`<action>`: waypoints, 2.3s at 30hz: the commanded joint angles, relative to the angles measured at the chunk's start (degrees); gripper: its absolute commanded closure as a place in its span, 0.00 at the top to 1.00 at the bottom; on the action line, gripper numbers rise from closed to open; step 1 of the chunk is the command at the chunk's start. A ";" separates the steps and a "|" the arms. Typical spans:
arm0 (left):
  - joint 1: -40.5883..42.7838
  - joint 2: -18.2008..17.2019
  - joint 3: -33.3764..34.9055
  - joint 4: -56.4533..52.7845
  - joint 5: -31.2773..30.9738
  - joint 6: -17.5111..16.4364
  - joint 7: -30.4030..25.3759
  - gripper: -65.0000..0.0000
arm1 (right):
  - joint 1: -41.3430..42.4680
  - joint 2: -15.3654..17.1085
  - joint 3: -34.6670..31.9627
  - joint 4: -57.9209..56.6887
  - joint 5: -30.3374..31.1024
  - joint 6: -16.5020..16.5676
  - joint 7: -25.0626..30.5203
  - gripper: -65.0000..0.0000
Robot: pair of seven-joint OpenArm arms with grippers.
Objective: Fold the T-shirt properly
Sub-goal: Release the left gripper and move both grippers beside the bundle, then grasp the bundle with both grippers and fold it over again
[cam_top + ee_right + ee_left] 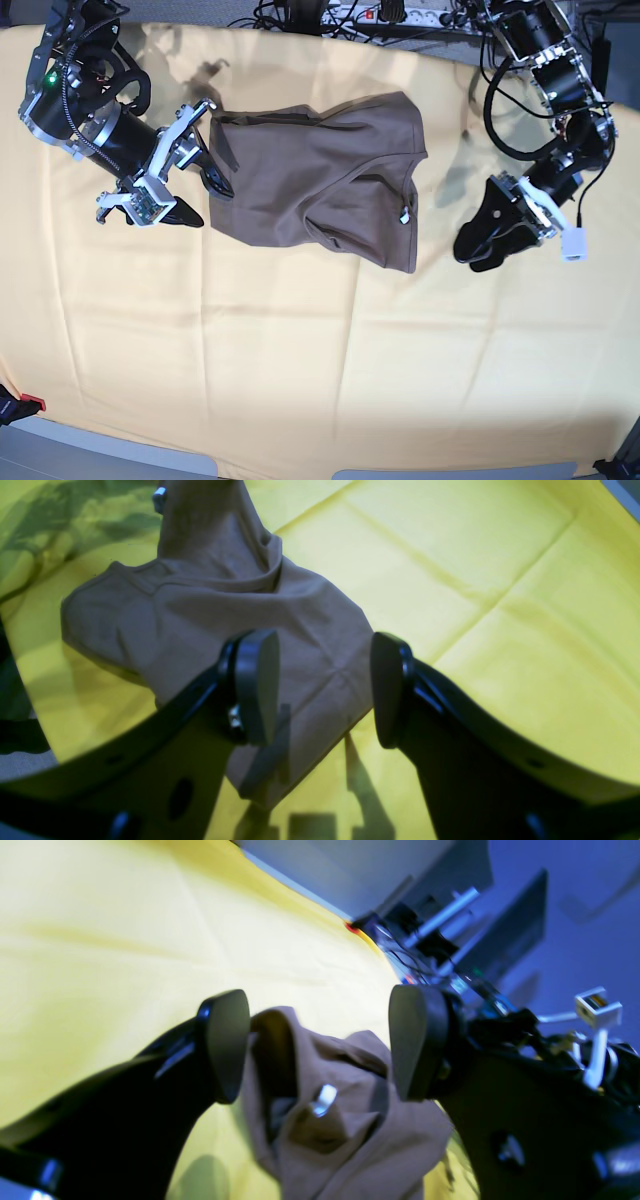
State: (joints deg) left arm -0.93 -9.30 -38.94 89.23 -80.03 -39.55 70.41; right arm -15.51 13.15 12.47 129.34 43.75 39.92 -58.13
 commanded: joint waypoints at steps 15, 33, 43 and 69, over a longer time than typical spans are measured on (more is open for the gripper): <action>6.12 -0.39 10.05 15.41 -4.97 -0.45 8.09 0.00 | 9.40 0.37 -2.03 -4.02 1.36 0.08 4.61 0.00; 10.91 -0.39 43.21 29.68 30.80 -0.45 -4.74 0.00 | 32.30 4.17 -23.87 -44.63 -7.26 0.08 4.59 0.00; 10.88 -0.48 47.28 23.52 41.20 -0.45 -9.38 0.00 | 33.55 7.52 -30.12 -49.68 -7.50 0.08 4.57 0.00; -17.27 -11.08 70.60 -9.25 62.45 -0.02 -30.05 0.00 | 10.73 14.97 -21.81 -26.93 16.46 0.08 -4.66 0.00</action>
State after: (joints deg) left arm -18.11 -20.21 31.42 80.47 -22.04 -41.10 35.77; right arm -5.78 27.51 -9.72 101.45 58.92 39.68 -63.72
